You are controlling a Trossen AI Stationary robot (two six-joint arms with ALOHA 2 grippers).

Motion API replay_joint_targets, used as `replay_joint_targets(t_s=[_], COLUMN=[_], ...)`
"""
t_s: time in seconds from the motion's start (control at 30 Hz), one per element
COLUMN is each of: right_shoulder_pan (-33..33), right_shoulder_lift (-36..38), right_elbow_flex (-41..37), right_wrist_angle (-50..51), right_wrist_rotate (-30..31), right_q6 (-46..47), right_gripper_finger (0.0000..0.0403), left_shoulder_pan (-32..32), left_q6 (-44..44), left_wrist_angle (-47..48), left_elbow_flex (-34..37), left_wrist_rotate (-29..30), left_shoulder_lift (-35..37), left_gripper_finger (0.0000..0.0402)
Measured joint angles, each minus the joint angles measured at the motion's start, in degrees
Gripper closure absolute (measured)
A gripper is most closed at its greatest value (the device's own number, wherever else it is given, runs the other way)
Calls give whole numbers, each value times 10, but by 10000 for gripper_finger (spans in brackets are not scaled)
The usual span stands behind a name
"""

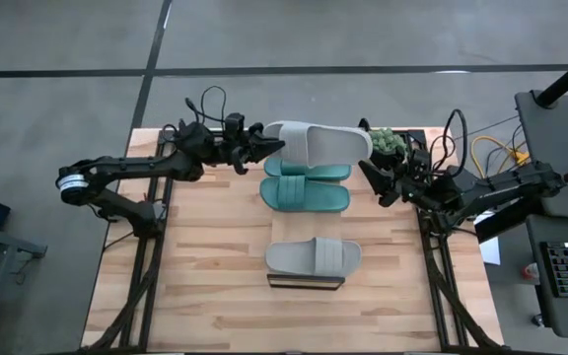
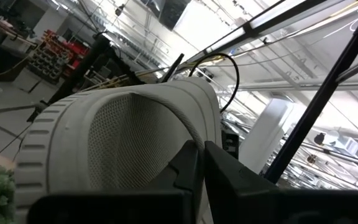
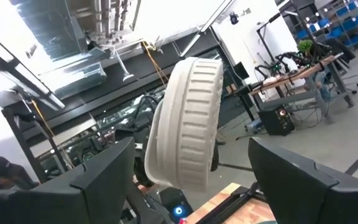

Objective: Pick and place slides into the shelf
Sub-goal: Put the gray slide on the shelf

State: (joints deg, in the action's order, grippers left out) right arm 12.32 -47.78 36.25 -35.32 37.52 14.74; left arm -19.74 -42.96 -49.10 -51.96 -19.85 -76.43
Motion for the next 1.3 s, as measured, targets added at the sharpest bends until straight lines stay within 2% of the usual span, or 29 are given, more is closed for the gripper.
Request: replay_joint_targets(t_s=[0.27, 0.77, 1.03, 1.3], right_shoulder_pan=[-7, -16, -16, -16], right_shoulder_lift=[0, 0, 0, 0], right_elbow_flex=[0, 0, 0, 0], right_wrist_angle=[-1, -13, -15, -15], right_wrist_rotate=[0, -1, -2, 3], right_q6=[-13, 18, 28, 35], right_gripper_finger=[97, 112, 156, 226], left_shoulder_pan=[24, 51, 65, 66], left_q6=[-2, 1, 0, 2], left_wrist_angle=[0, 0, -3, 1], left_elbow_flex=[-6, -85, -89, -89], left_wrist_rotate=[7, -7, -7, -7], left_shoulder_lift=[-18, -81, -92, -87], left_gripper_finger=[401, 401, 401, 401])
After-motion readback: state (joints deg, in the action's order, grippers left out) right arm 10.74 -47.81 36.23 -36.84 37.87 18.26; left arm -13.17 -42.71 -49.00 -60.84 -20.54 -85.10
